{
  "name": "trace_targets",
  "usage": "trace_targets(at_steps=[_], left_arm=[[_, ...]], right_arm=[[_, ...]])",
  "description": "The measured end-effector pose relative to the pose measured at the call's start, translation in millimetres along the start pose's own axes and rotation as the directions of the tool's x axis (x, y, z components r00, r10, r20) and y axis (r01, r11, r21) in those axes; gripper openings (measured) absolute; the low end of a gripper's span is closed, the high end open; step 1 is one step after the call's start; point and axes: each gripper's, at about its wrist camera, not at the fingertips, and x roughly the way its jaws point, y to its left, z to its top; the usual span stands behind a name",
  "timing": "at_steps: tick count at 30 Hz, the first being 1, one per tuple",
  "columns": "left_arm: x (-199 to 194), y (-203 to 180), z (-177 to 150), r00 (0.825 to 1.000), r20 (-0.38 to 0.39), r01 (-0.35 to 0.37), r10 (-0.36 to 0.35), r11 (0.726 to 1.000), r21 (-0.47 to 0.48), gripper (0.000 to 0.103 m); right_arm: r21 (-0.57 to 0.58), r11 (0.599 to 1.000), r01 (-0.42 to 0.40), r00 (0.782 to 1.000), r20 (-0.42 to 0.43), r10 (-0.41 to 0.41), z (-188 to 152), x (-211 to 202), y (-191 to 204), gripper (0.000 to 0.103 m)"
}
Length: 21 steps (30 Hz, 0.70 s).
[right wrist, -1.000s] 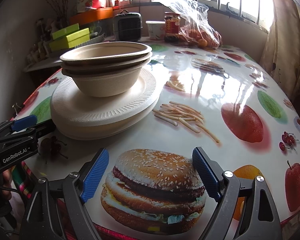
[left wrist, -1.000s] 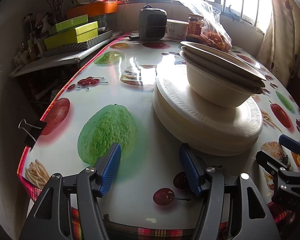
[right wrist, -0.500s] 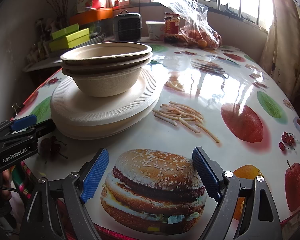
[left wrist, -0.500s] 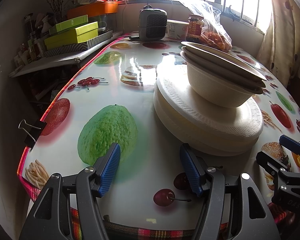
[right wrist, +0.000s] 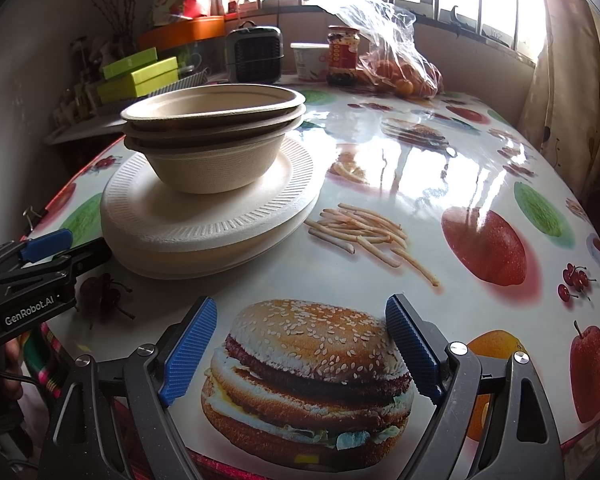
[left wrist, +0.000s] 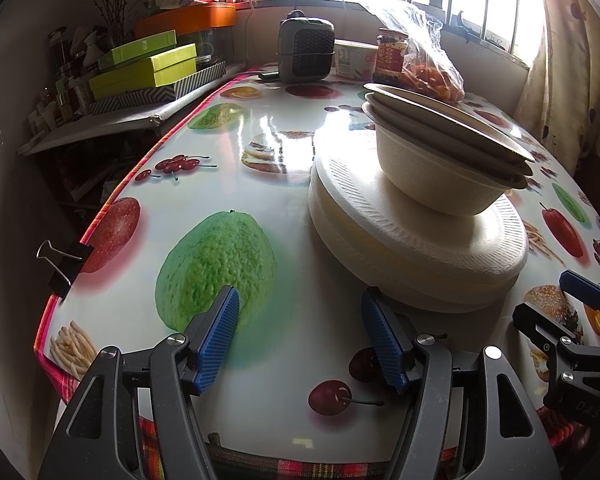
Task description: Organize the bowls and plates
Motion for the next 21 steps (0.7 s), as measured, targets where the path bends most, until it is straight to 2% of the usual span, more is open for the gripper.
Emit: trace_targets(at_steps=[21], left_arm=[[0.2, -0.2, -0.7, 1.000, 0.001, 0.000, 0.000, 1.000, 0.000, 0.065]], right_arm=[[-0.001, 1.000, 0.000, 1.000, 0.001, 0.000, -0.1, 0.4, -1.0, 0.087]])
